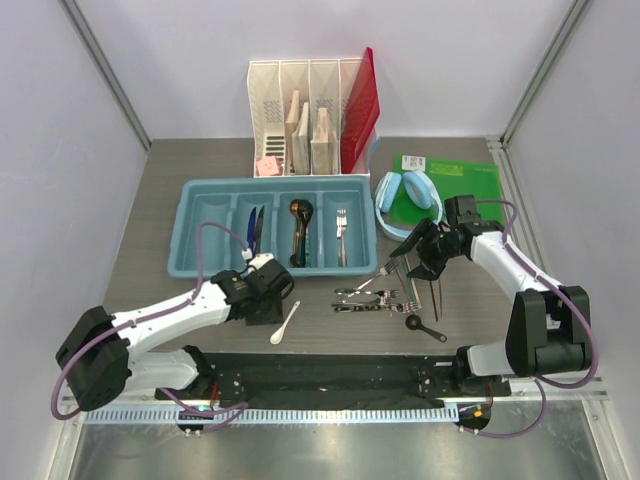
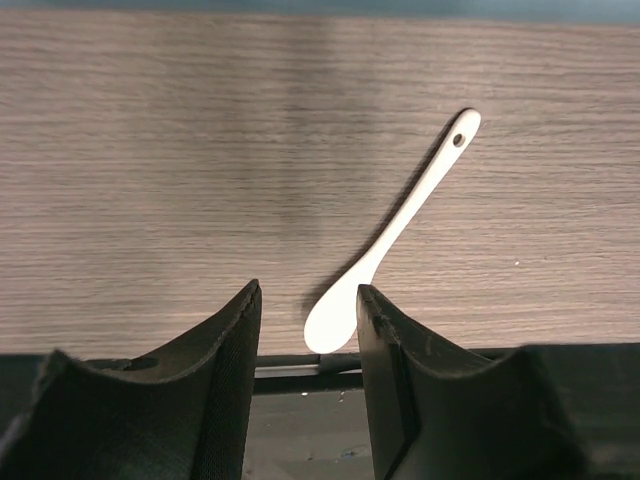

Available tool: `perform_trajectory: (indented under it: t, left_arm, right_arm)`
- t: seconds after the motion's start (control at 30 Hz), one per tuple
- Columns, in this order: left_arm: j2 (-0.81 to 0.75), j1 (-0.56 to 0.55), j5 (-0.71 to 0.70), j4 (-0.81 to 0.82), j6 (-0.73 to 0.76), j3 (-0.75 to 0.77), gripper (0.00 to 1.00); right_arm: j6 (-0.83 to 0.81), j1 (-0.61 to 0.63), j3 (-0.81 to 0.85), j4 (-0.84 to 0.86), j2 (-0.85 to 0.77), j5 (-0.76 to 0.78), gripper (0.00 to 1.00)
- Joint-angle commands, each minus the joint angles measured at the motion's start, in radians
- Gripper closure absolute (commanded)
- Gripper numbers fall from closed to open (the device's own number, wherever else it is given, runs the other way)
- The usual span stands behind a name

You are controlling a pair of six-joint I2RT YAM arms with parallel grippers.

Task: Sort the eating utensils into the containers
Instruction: Pick up the spoon from the center of the board.

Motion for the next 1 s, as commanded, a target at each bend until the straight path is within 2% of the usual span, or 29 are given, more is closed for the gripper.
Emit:
perform_trajectory:
  t: [0.0, 0.27, 0.67, 0.7, 0.77, 0.8, 0.83, 0.87, 0.93, 0.97]
  left_arm:
    - [0.026, -0.031, 0.036, 0.101, -0.053, -0.017, 0.56]
    - [0.12, -0.108, 0.024, 0.144, -0.073, -0.006, 0.56]
    - [0.217, -0.117, 0.004, 0.185, -0.1, -0.041, 0.58]
    - [0.226, -0.117, 0.007, 0.187, -0.102, -0.043, 0.6]
    - [0.241, -0.12, 0.019, 0.187, -0.103, -0.038, 0.69]
    - [0.256, -0.123, 0.027, 0.187, -0.105, -0.037, 0.75]
    - [0.26, -0.131, 0.03, 0.187, -0.106, -0.035, 0.87]
    - [0.264, -0.134, 0.035, 0.187, -0.106, -0.031, 0.93]
    - [0.267, -0.145, 0.042, 0.181, -0.109, -0.026, 1.0]
    - [0.264, -0.148, 0.042, 0.176, -0.111, -0.02, 1.0]
  right_arm:
    - [-0.003, 0.005, 0.016, -0.027, -0.047, 0.013, 0.3]
    - [-0.006, 0.005, 0.005, -0.028, -0.058, 0.017, 0.3]
    - [-0.02, 0.005, -0.013, -0.05, -0.086, 0.014, 0.3]
    - [-0.021, 0.005, -0.015, -0.05, -0.086, 0.014, 0.3]
    - [-0.024, 0.005, -0.015, -0.054, -0.09, 0.014, 0.3]
    - [-0.024, 0.005, -0.016, -0.055, -0.089, 0.014, 0.3]
    - [-0.026, 0.005, -0.016, -0.056, -0.089, 0.013, 0.3]
    - [-0.026, 0.005, -0.016, -0.056, -0.087, 0.01, 0.3]
    - [-0.027, 0.004, -0.018, -0.056, -0.087, 0.01, 0.3]
    - [-0.027, 0.004, -0.016, -0.056, -0.087, 0.01, 0.3]
